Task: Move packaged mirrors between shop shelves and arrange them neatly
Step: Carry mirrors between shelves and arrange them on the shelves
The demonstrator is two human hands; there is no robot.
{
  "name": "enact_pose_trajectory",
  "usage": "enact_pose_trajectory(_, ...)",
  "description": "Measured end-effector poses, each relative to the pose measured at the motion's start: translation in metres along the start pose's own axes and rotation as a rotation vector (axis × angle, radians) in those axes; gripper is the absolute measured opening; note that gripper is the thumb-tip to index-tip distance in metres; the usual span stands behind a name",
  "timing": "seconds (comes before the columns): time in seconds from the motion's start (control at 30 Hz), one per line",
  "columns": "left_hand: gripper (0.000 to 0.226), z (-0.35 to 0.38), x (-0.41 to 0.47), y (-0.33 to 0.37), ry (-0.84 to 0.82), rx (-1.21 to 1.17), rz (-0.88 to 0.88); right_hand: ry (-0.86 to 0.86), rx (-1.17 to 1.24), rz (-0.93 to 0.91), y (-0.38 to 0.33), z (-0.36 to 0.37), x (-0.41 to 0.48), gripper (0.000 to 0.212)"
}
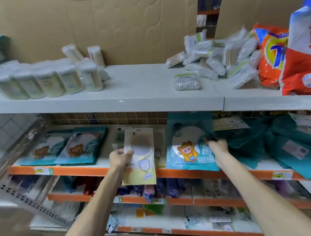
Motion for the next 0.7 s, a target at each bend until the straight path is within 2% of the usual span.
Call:
enact_pose_trajectory(0.07,0.017,0.008,0.011,0.005,0.013,0.03,0.009,0.017,0.032,0.002,-0.005,0.003,0.004,0.02)
enact_pose_trajectory(0.2,0.016,0.027,0.036,0.013,-0.001,0.017,0.009,0.043,0.088,-0.065,-0.019,0.005,0.007,0.017)
enact_pose_trajectory(0.4,0.01,0.068,0.077,0.009,-0.111,0.122,-0.021,0.126,0.091,-0.076,-0.007,-0.012,0.026,0.015)
enact_pose_trajectory(0.53,0.016,0.078,0.094,0.011,0.026,0.146,0.067,0.157,0.099,-0.074,0.006,-0.013,0.042,0.016)
enact_pose_trajectory(0.6,0.006,0.083,0.104,0.007,0.026,0.153,0.1,0.166,0.084,-0.084,0.012,-0.012,0.048,0.015)
enact_pose_trajectory(0.7,0.015,0.089,0.134,-0.013,0.028,0.171,0.12,0.165,0.069,-0.094,0.018,-0.01,0.052,0.013)
Point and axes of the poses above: each hand's wrist, its own x-axis towards the middle knuckle, its own z-axis out of the palm, y = z × x, the point moved 9 cm from there along x, towards the middle knuckle, and after that the axes turned 5 degrees about -z, right-handed, at the moved point
